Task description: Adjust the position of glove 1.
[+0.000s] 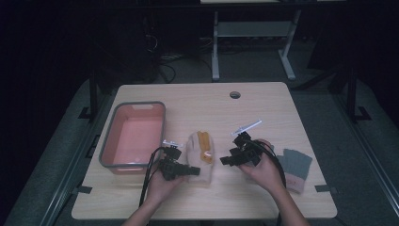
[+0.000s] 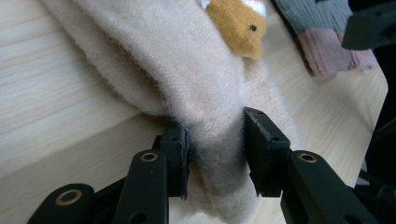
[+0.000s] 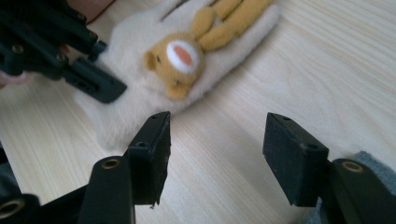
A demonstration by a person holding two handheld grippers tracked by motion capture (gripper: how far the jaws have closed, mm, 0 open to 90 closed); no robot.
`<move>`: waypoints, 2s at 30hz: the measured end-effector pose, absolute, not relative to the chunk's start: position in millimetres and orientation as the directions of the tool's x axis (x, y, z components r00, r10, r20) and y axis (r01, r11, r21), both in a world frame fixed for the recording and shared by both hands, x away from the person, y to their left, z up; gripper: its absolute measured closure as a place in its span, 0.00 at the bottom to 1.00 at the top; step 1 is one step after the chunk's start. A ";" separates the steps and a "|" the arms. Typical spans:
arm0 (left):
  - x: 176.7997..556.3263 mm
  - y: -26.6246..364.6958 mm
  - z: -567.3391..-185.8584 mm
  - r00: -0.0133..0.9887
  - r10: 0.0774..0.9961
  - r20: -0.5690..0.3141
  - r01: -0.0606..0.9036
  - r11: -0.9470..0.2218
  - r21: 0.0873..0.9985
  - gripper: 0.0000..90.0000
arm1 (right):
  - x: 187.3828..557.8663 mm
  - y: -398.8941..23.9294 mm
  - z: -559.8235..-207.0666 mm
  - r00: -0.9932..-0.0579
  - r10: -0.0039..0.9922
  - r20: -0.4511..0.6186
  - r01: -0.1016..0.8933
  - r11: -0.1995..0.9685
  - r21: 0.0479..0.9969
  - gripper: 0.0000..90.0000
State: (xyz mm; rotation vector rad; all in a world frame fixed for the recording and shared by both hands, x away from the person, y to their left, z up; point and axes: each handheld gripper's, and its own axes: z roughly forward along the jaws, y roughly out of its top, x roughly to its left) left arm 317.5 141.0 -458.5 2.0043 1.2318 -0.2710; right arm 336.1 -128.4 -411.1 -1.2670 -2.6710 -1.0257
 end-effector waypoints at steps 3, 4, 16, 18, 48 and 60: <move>319.2 133.8 -459.7 0.522 0.660 -0.540 0.834 -0.262 0.486 0.70 | 338.0 -129.4 -411.3 -0.657 0.698 0.285 0.706 0.438 0.556 0.45; 319.5 132.7 -460.0 0.524 0.658 -0.540 0.834 -0.268 0.483 0.70 | 338.3 -129.5 -410.9 -0.646 0.704 0.295 0.717 0.428 0.550 0.45; 318.1 114.6 -459.1 0.578 0.620 -0.531 0.808 -0.343 0.479 0.70 | 357.0 -133.1 -422.1 -0.556 0.734 0.389 0.788 0.319 0.526 0.45; 317.4 113.5 -459.3 0.581 0.614 -0.534 0.807 -0.346 0.479 0.70 | 360.2 -130.7 -425.1 -0.545 0.742 0.391 0.799 0.317 0.511 0.45; 319.4 118.3 -460.1 0.557 0.619 -0.553 0.825 -0.339 0.452 0.60 | 368.2 -132.8 -432.5 -0.461 0.728 0.507 0.868 0.250 0.430 0.44; 319.0 117.4 -460.7 0.549 0.624 -0.556 0.829 -0.326 0.454 0.62 | 355.1 -120.3 -445.6 -0.480 0.696 0.534 0.872 0.314 0.375 0.41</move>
